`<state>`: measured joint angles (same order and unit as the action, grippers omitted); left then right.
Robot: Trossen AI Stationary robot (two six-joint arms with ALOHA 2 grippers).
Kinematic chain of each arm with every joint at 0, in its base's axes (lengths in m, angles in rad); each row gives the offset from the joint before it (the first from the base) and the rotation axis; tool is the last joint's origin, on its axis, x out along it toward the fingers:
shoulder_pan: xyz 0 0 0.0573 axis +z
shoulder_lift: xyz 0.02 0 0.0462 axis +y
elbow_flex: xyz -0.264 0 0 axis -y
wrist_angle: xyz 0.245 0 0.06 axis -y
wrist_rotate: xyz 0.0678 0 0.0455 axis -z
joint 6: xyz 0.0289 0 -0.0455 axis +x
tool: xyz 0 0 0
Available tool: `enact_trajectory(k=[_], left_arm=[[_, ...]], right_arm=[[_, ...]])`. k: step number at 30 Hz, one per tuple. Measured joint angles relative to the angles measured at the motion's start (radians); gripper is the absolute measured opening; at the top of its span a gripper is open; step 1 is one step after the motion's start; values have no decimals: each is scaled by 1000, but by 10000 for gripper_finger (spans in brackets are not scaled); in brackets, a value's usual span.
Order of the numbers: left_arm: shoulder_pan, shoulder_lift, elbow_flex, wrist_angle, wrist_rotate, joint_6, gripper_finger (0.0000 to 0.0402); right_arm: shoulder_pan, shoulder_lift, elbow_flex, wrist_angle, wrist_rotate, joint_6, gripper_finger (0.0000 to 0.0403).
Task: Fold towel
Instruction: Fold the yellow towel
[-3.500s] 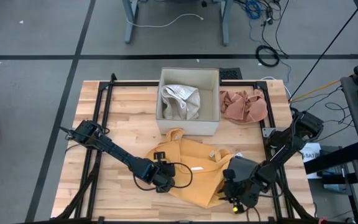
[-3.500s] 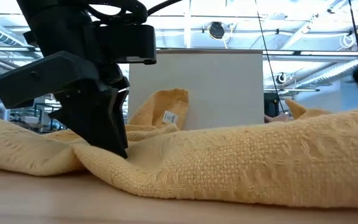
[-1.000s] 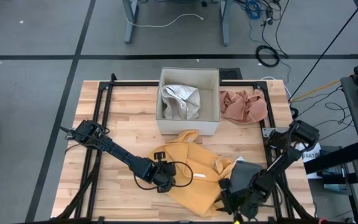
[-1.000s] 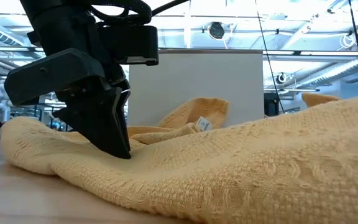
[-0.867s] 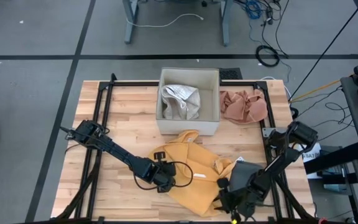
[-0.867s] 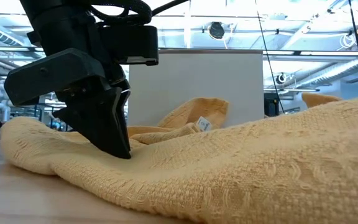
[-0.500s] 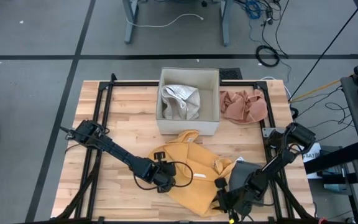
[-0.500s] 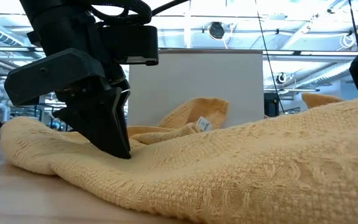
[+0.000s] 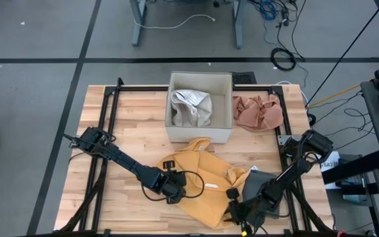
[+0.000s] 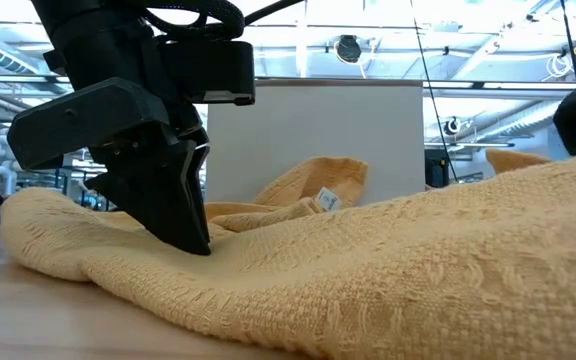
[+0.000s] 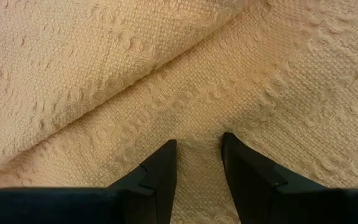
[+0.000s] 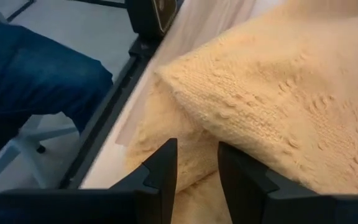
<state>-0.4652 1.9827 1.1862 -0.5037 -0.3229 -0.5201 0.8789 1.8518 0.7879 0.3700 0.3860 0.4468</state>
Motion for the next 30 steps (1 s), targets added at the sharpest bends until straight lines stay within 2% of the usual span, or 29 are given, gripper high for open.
enact_trajectory(k=[5, 10, 19, 30], left_arm=[[0, 0, 0, 0, 0, -1, 137], [0, 0, 0, 1, 0, -2, 137], [0, 0, 0, 1, 0, 3, 137], [0, 0, 0, 1, 0, 5, 137]], right_arm=[[-18, 54, 0, 29, -24, 0, 102], [-27, 57, 0, 39, -23, -2, 95], [-27, 56, 0, 45, -25, -49, 7], [-12, 20, 5, 18, -21, -93, 0]])
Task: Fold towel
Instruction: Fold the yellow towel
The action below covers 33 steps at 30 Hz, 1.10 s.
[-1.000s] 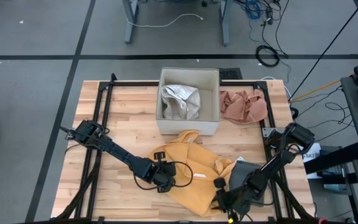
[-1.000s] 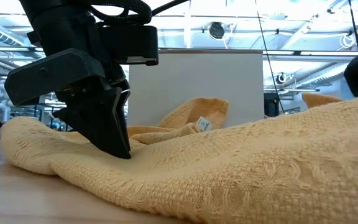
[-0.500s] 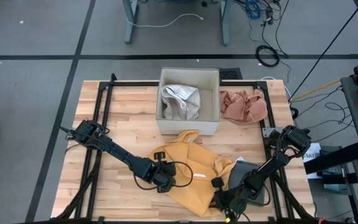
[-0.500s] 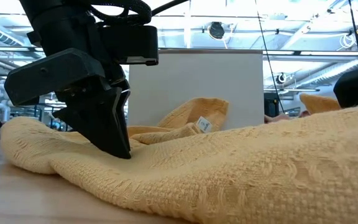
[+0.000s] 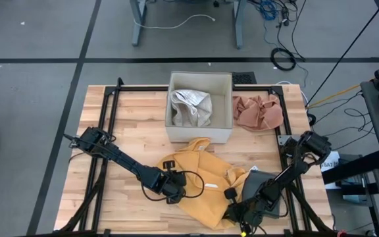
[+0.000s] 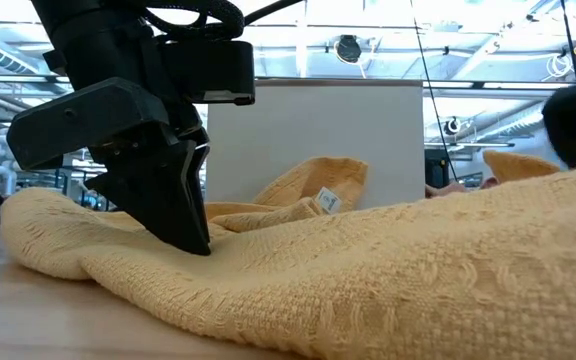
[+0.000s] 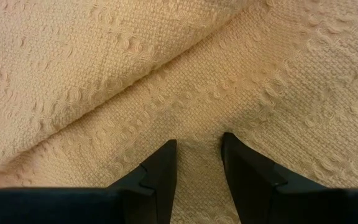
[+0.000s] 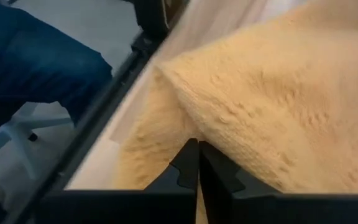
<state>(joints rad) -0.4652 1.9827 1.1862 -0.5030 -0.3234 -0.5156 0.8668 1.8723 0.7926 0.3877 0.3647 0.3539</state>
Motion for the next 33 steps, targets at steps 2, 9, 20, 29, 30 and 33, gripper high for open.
enact_trajectory(k=[2, 9, 20, 29, 30, 33], left_arm=[[0, 0, 0, 0, 0, 0, 137], [0, 0, 0, 0, 0, 0, 137], [0, 0, 0, 0, 0, 1, 137], [0, 0, 0, 1, 0, 0, 137], [0, 0, 0, 1, 0, 0, 137], [0, 0, 0, 1, 0, 0, 137]], right_arm=[[6, -21, 1, -15, 1, -3, 0], [7, -13, 1, -24, -32, -20, 42], [-12, 19, 1, 4, 0, -23, 137], [-15, 19, 2, -35, -28, -26, 32], [-15, 20, 2, -35, -32, -26, 21], [-15, 22, 3, -35, -44, -28, 5]])
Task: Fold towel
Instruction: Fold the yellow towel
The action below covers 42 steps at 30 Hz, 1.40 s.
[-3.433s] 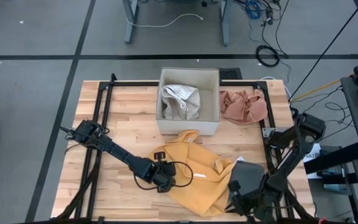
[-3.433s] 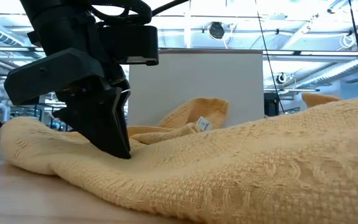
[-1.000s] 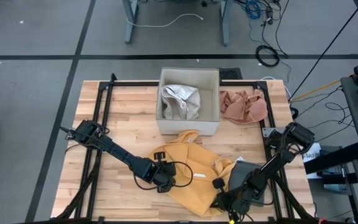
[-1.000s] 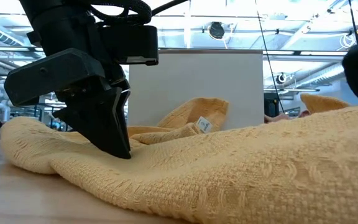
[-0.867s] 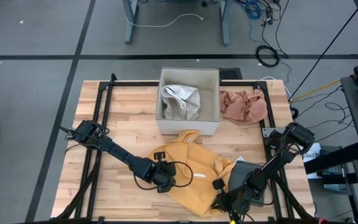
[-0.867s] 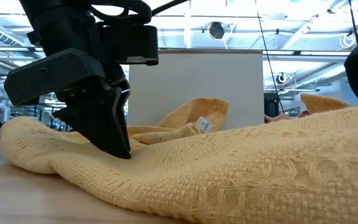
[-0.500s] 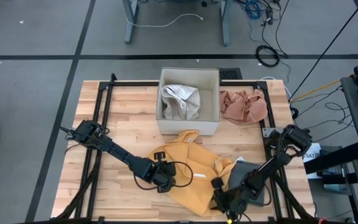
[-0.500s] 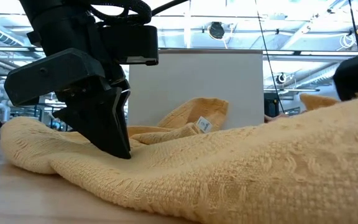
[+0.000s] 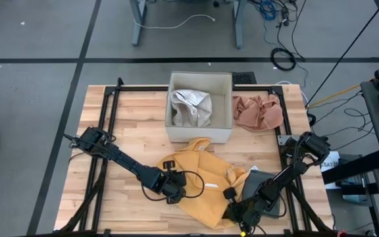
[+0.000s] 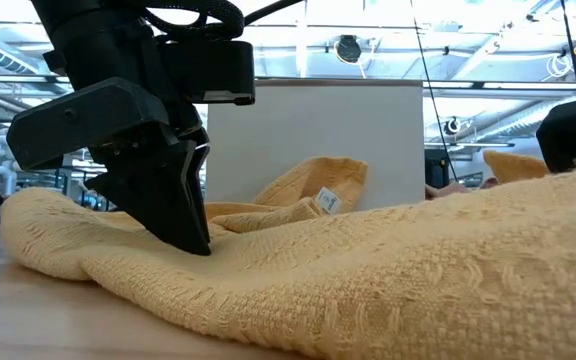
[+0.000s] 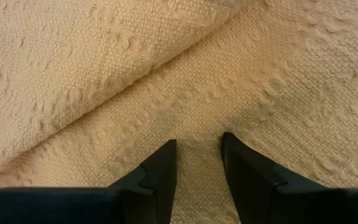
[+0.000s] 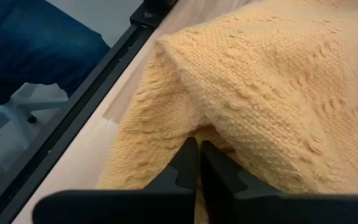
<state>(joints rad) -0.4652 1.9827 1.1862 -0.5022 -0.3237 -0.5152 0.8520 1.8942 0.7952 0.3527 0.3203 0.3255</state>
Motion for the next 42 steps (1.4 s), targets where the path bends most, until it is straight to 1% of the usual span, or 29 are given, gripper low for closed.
enact_trajectory(k=[8, 14, 20, 22, 25, 28, 31, 33, 35, 37, 42], left_arm=[[0, 0, 0, 0, 0, -3, 137], [0, 0, 0, 0, 0, -4, 137], [0, 0, 0, 0, 0, -4, 137], [0, 0, 0, 0, 0, -4, 137], [0, 0, 0, 0, 0, -4, 137], [0, 0, 0, 0, 0, -5, 137], [3, 0, 2, 7, 0, -8, 137], [6, 0, 2, 13, 0, -8, 137], [7, 0, 2, 14, -1, -8, 137], [7, 0, 2, 15, 0, -8, 137], [7, 0, 1, 15, 0, -7, 137]], right_arm=[[14, -27, -1, 2, 24, -36, 1], [42, -91, -1, -27, 72, -52, 0], [80, -167, -1, -88, 74, -36, 0], [97, -188, -1, -98, 64, -19, 0], [121, -216, -1, -95, 0, 8, 0], [141, -230, -1, -46, -48, 30, 0], [149, -230, -1, 21, -118, 39, 0], [152, -230, -1, 47, -136, 52, 1], [157, -230, -1, 49, -145, 55, 10], [161, -230, -1, 50, -148, 56, 28], [158, -230, -1, 27, -139, 104, 93]])
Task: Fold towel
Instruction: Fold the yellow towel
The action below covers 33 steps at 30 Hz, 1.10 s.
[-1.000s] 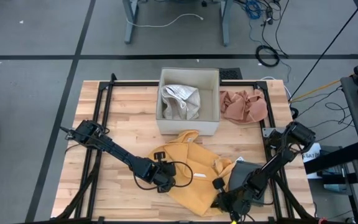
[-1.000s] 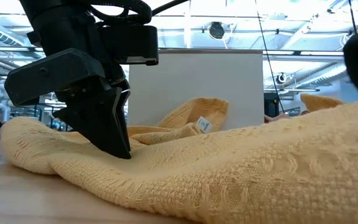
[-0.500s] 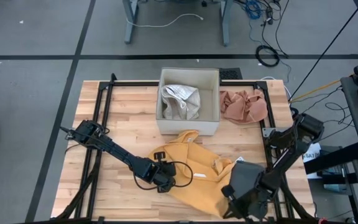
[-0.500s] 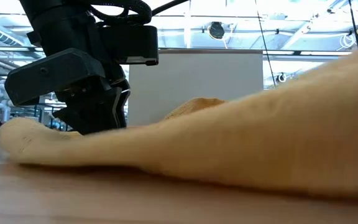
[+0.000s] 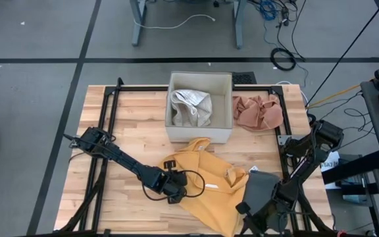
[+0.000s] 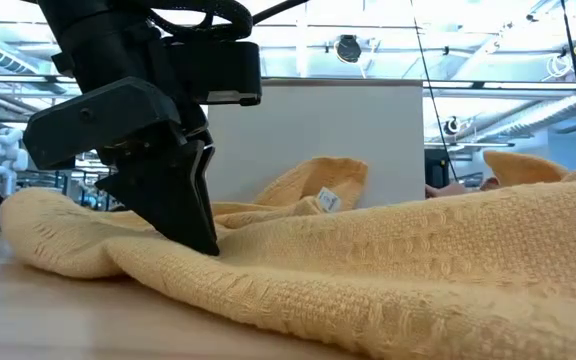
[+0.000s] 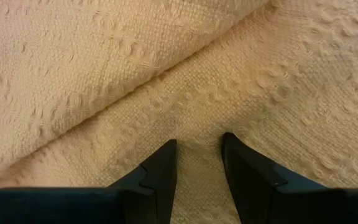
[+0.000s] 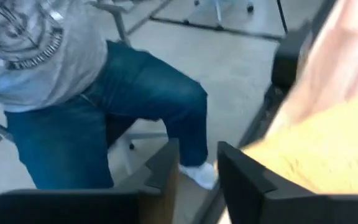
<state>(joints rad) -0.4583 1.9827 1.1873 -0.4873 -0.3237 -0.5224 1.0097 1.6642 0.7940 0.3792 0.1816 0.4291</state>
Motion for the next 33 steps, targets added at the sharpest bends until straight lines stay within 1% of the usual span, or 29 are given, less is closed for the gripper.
enact_trajectory(k=[3, 6, 8, 11, 17, 26, 29, 33], left_arm=[[0, 0, -1, 4, 0, 1, 137], [0, 0, -1, 6, 0, 3, 137], [0, 0, -1, 6, 0, 4, 137], [0, 0, -1, 7, 0, 7, 137], [0, 0, -1, 7, 0, 7, 137], [0, 0, -1, 2, 0, 8, 137], [0, 0, -1, 2, 0, 7, 137], [0, 0, -1, 1, 0, 5, 137]], right_arm=[[0, 0, 0, -64, 41, 33, 126], [-1, 0, 0, -132, 128, 56, 139], [-2, 0, 0, -144, 160, 57, 139], [-2, 7, 0, -125, 178, 42, 133], [-3, 63, 0, -123, 179, 53, 120], [-28, 161, 0, -183, 198, 100, 117], [-44, 161, 0, -183, 217, 92, 101], [-49, 130, 0, -164, 215, 32, 48]])
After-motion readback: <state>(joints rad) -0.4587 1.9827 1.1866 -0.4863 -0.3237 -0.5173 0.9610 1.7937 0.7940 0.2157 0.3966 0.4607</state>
